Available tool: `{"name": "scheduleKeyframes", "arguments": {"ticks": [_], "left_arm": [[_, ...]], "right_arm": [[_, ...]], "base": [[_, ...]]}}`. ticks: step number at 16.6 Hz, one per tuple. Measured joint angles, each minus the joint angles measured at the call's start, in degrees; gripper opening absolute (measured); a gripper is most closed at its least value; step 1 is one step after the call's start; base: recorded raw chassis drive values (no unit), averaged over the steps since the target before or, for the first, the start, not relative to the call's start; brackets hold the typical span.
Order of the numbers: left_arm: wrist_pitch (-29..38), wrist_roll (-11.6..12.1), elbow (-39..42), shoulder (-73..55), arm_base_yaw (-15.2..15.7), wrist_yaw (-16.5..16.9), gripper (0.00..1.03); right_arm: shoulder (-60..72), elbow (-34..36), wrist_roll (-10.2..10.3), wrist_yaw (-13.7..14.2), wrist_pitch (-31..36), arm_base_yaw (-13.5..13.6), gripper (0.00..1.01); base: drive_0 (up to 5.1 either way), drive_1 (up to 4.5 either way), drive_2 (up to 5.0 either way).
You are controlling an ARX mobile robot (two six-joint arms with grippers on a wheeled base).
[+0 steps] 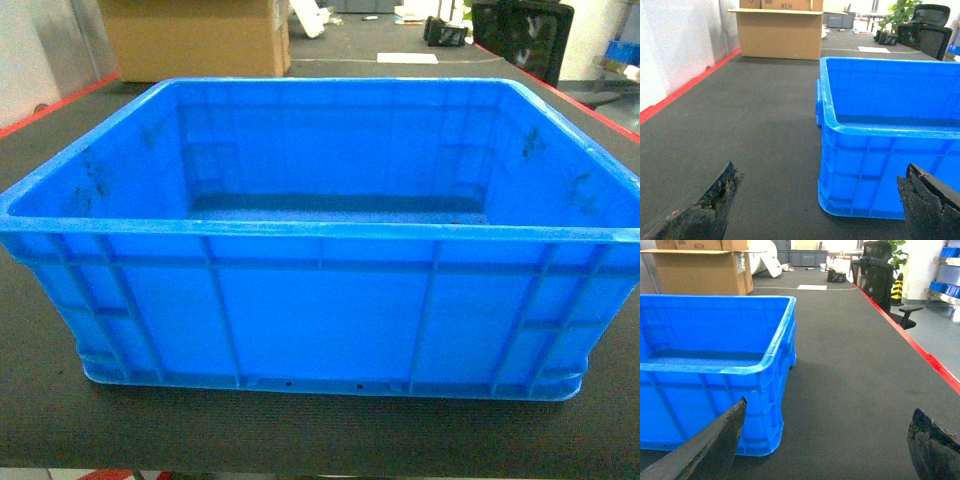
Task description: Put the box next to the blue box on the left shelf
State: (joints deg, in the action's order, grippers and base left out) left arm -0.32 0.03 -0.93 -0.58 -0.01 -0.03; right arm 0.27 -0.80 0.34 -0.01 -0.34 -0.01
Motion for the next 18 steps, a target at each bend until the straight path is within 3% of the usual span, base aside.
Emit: {"name": "scheduleKeyframes", "arguments": {"ticks": [2, 3, 4, 5, 6, 7, 8, 10, 12, 15, 18], "left_arm": [[0.00, 0.00, 0.00, 0.00, 0.00, 0.00, 0.98], [-1.97, -0.02, -0.44, -1.75, -1.33, -2.64, 0.98], [1.86, -0.15, -0.87, -7.52, -2.49, -3.82, 0.98], [22.25, -1.51, -9.25, -31.26, -0.61, -2.60, 0.98], [29.11, -2.16, -15.69, -42.66, -0.15, -1.18, 0.98], [31.06, -3.04, -22.97, -53.62, -0.39, 0.68, 0.98], [28.09, -3.17, -30.84, -64.48, -0.70, 2.12, 0.98], [21.73, -2.08, -43.45, -80.32, -1.95, 1.36, 0.98], [14.19, -1.22, -53.64, -89.68, -2.95, 1.31, 0.98], [5.79, -1.09, -58.34, -96.50, -3.85, 1.79, 0.98], [-1.05, -1.11, -60.00, -97.42, -4.02, 2.23, 0.98]], "right_arm": [[0.00, 0.00, 0.00, -0.02, 0.00, 0.00, 0.98], [0.04, -0.02, 0.04, 0.13, -0.22, 0.02, 0.98], [2.89, -1.36, 1.64, 5.03, -3.93, 2.54, 0.98], [25.86, -8.41, 3.32, 9.44, 13.00, 5.25, 0.98], [36.20, -13.92, 3.76, 7.30, 18.91, 5.27, 0.98], [46.93, -20.50, 4.98, 4.96, 19.85, 5.35, 0.98], [57.59, -27.17, 5.86, 3.82, 17.81, 5.81, 0.98], [75.73, -41.70, 8.15, 0.96, 9.31, 6.29, 0.98], [88.83, -53.99, 10.38, 0.00, 2.54, 7.23, 0.98], [97.79, -61.22, 10.40, 1.11, -2.97, 7.89, 0.98], [99.62, -62.75, 10.69, 1.44, -5.53, 8.24, 0.98]], "base": [[0.0, 0.00, 0.0], [0.0, 0.00, 0.0], [0.0, 0.00, 0.0], [0.0, 0.00, 0.0], [0.0, 0.00, 0.0], [0.0, 0.00, 0.0], [0.0, 0.00, 0.0], [0.0, 0.00, 0.0], [0.0, 0.00, 0.0], [0.0, 0.00, 0.0], [0.0, 0.00, 0.0]]}}
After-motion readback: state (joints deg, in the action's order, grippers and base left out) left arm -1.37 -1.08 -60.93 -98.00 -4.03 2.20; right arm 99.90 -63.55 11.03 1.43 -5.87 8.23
